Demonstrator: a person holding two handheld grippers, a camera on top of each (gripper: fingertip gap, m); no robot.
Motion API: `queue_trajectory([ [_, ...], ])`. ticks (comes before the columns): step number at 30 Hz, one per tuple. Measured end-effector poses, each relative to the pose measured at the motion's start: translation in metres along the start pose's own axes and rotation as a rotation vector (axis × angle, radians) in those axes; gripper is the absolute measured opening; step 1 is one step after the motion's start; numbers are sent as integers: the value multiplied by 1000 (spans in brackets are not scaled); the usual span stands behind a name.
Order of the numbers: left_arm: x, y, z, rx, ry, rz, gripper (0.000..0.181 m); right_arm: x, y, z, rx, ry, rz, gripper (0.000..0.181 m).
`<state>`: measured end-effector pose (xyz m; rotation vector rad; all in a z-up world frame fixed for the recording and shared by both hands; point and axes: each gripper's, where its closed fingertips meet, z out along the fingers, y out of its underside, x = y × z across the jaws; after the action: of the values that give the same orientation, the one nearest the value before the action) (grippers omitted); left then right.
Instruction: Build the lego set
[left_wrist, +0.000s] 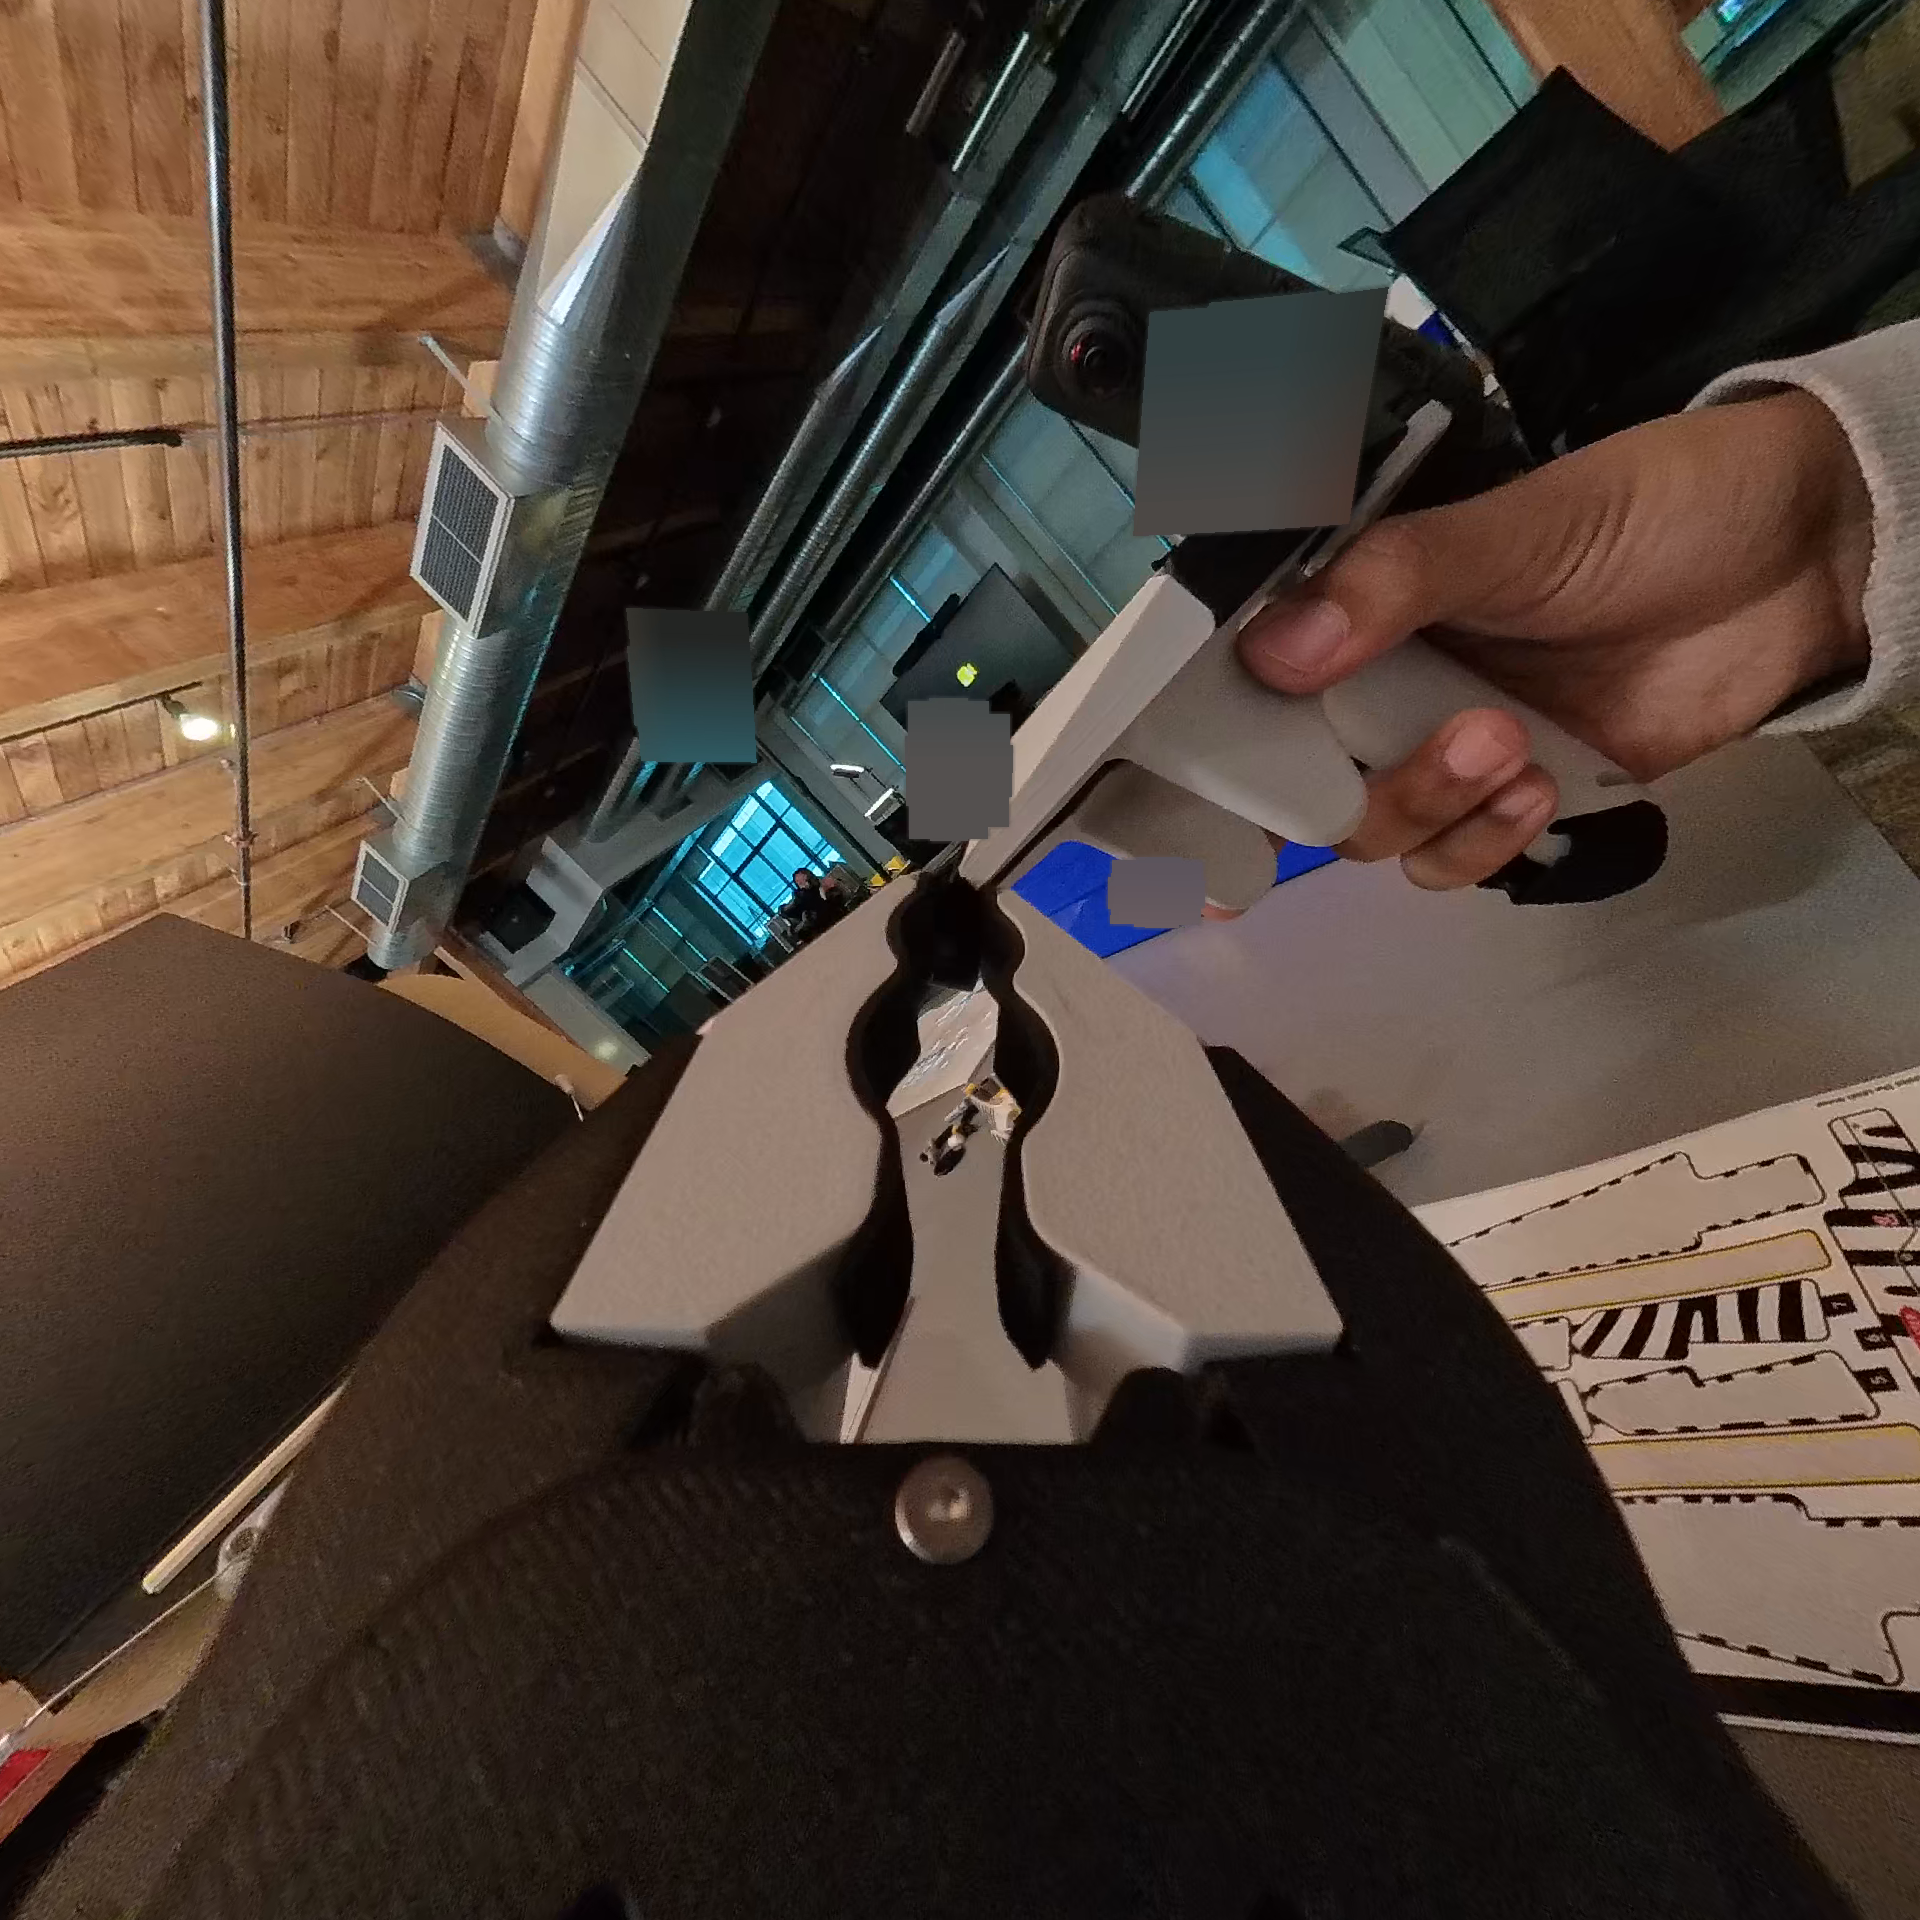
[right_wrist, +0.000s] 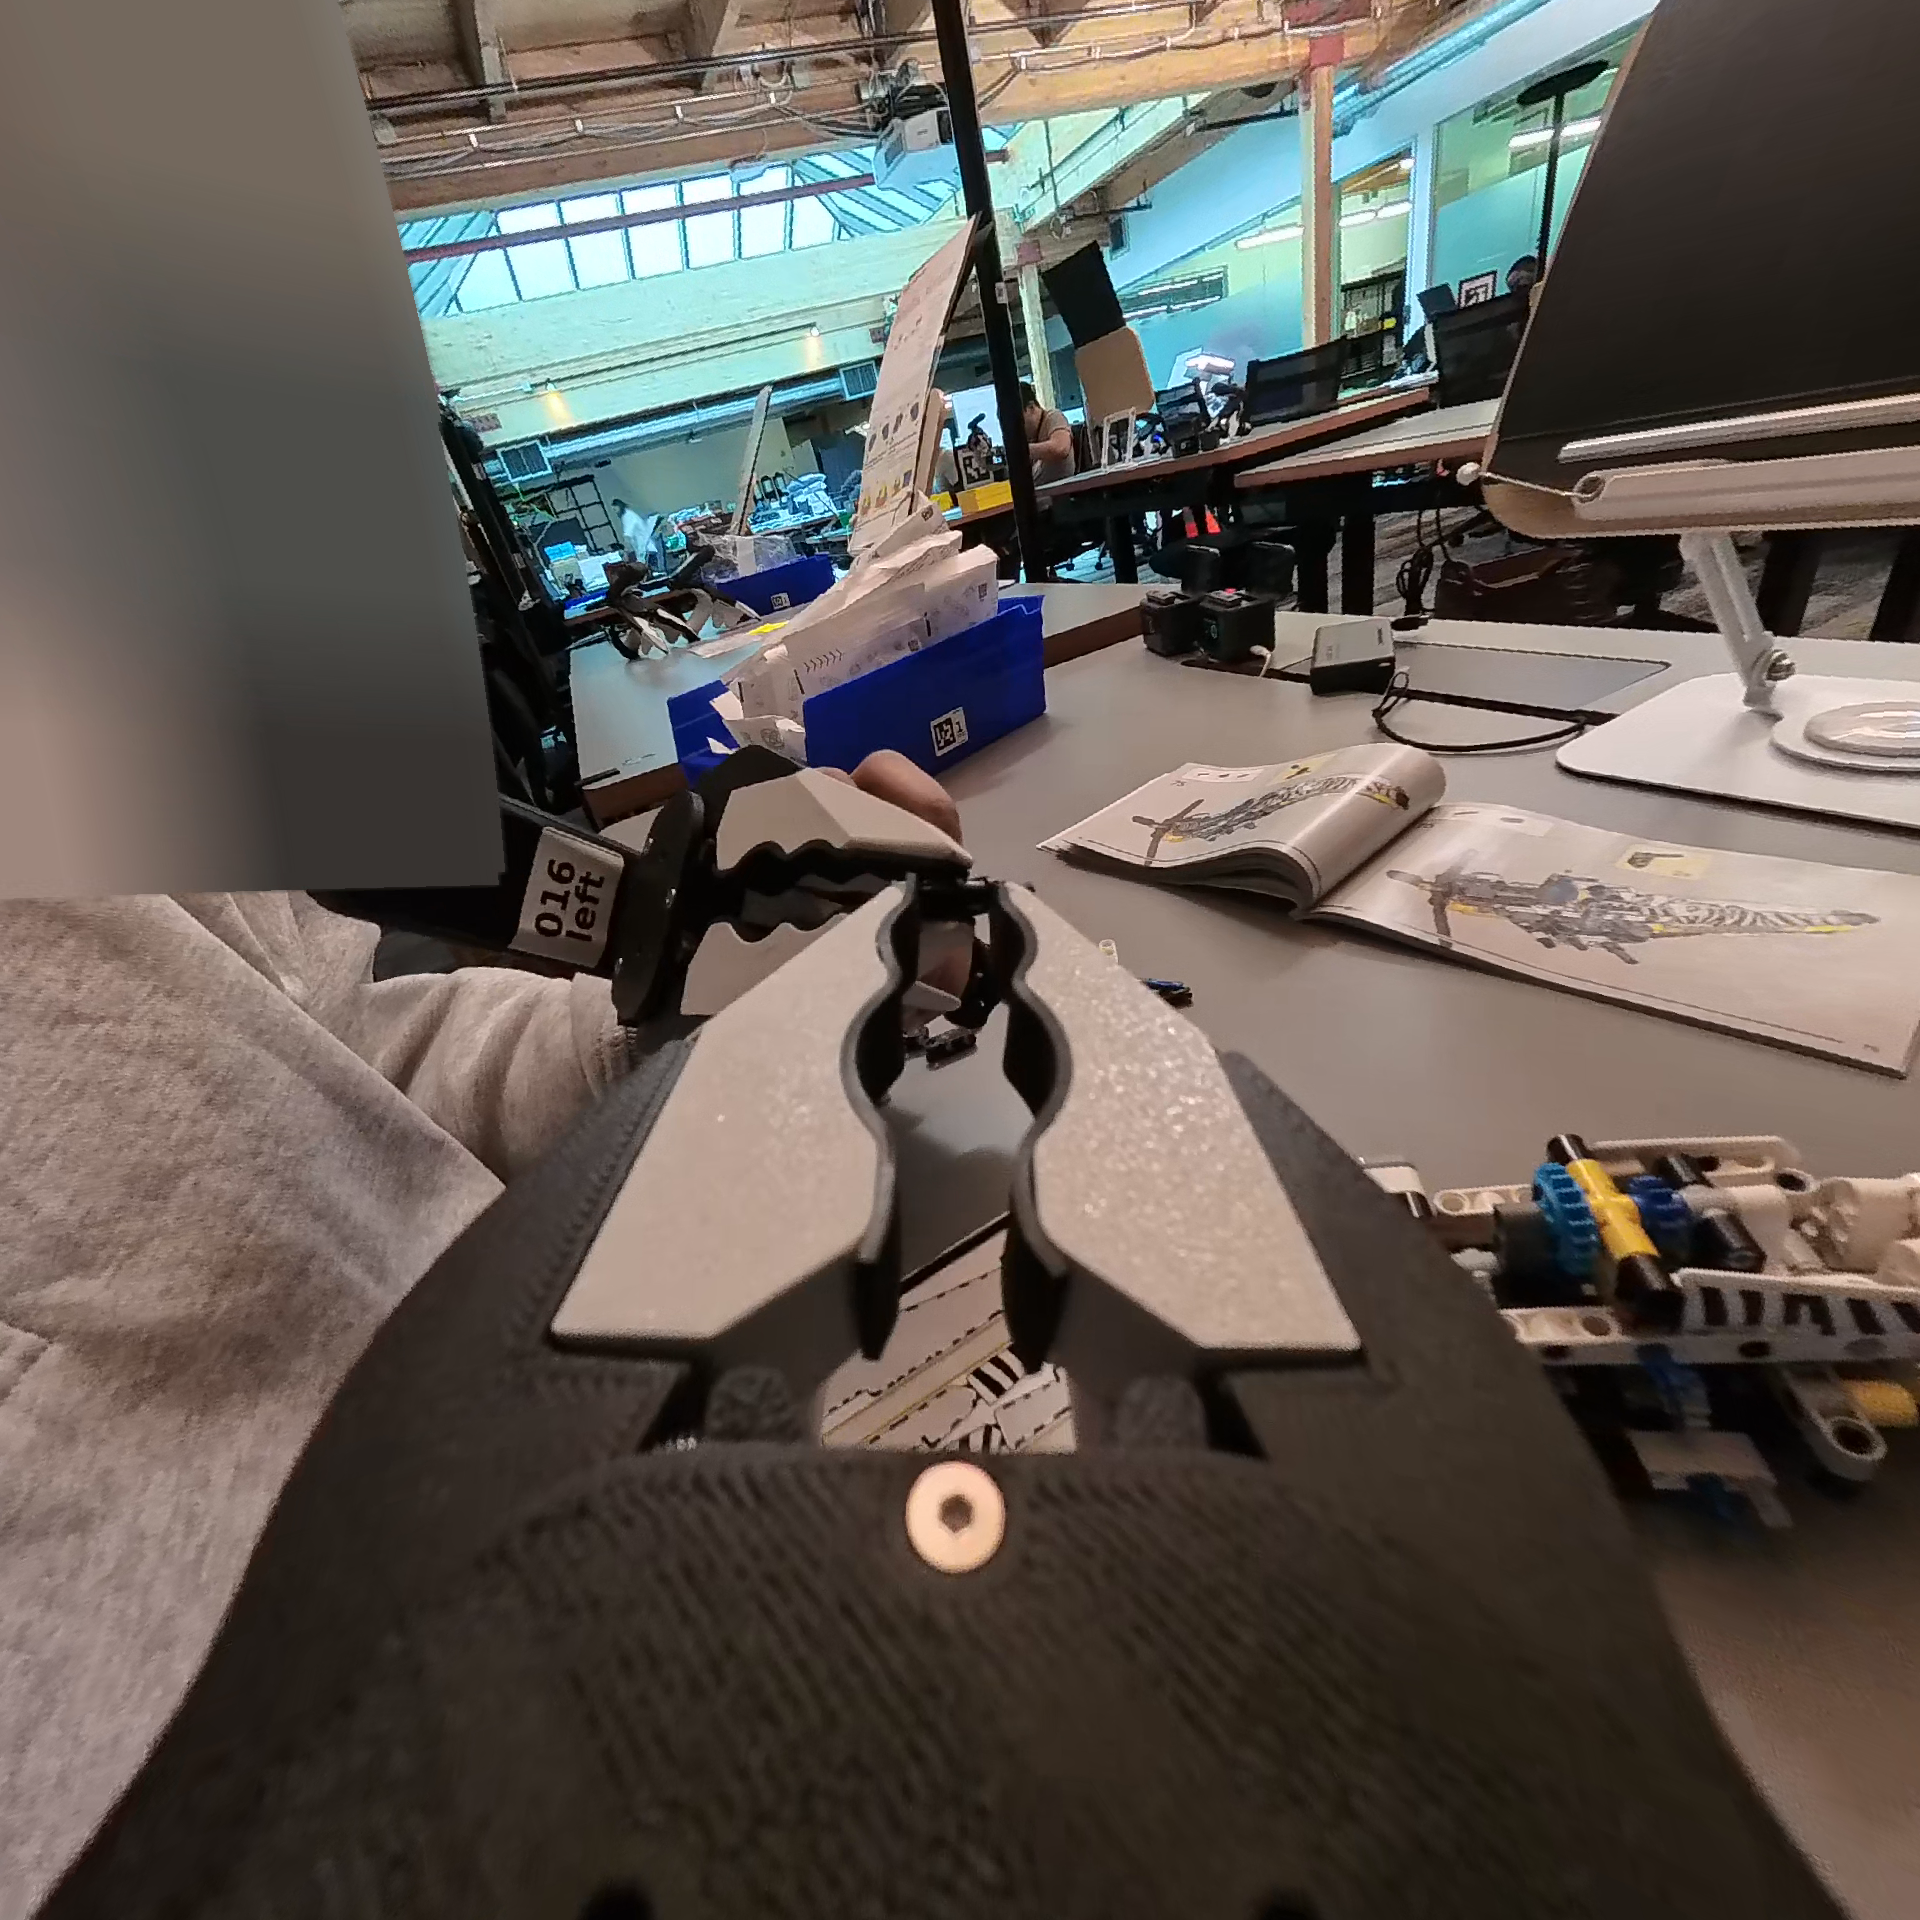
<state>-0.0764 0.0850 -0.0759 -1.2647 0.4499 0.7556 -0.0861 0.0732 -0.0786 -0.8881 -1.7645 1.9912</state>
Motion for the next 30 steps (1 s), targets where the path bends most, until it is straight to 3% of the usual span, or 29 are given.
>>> queue_trajectory([
  [30,1,-1,0,13,20,-85,4,-1,-1,-1,10,-2,7,10],
])
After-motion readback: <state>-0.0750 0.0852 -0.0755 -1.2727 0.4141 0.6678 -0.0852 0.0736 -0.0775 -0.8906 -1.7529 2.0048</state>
